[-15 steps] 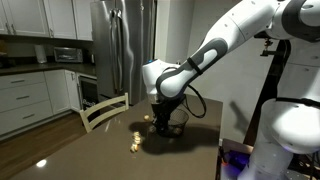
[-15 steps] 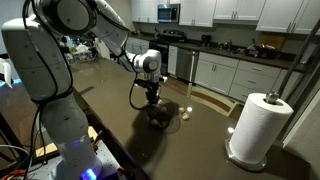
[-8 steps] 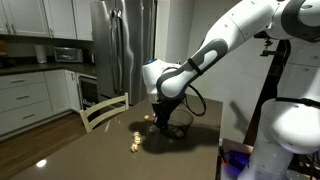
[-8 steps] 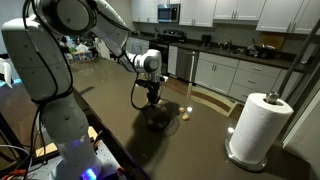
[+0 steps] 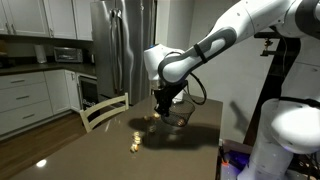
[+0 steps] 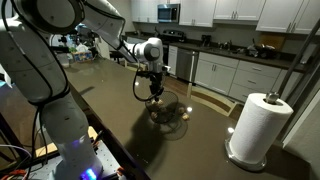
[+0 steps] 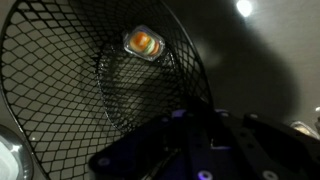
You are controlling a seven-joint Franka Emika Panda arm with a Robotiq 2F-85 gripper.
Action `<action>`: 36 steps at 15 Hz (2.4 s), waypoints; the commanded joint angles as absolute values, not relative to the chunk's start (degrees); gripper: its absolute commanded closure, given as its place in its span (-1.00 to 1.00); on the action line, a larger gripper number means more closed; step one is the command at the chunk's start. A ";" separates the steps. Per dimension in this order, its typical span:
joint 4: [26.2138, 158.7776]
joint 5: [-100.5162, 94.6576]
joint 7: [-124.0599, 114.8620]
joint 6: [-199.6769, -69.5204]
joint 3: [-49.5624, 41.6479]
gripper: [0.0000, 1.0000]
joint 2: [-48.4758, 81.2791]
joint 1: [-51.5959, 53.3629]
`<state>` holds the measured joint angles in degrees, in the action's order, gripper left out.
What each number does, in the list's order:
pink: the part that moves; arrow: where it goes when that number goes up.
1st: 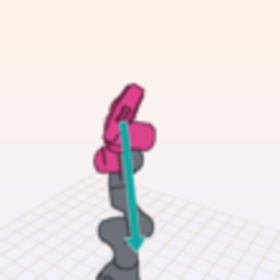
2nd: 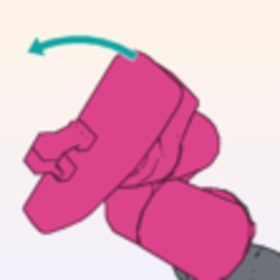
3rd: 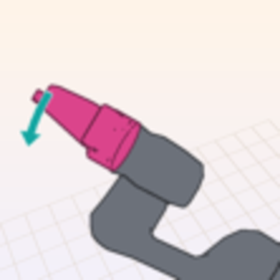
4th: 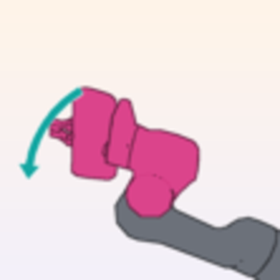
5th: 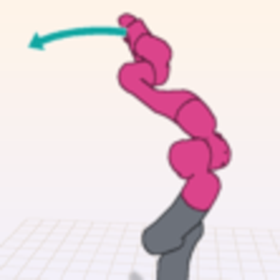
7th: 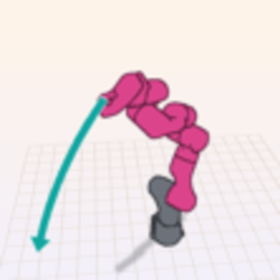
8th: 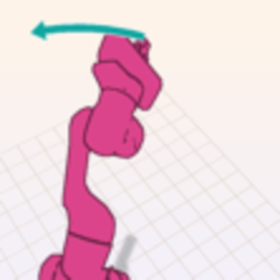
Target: Move the basket to the left
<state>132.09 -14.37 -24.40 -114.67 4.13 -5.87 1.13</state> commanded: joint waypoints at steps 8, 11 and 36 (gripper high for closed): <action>123.78 -18.21 -21.88 -103.81 9.18 0.89 -1.77 6.07; 121.71 -17.71 -19.84 -101.89 10.03 0.89 -0.05 7.88; 122.21 -7.62 -10.71 -98.61 17.02 0.89 2.31 17.59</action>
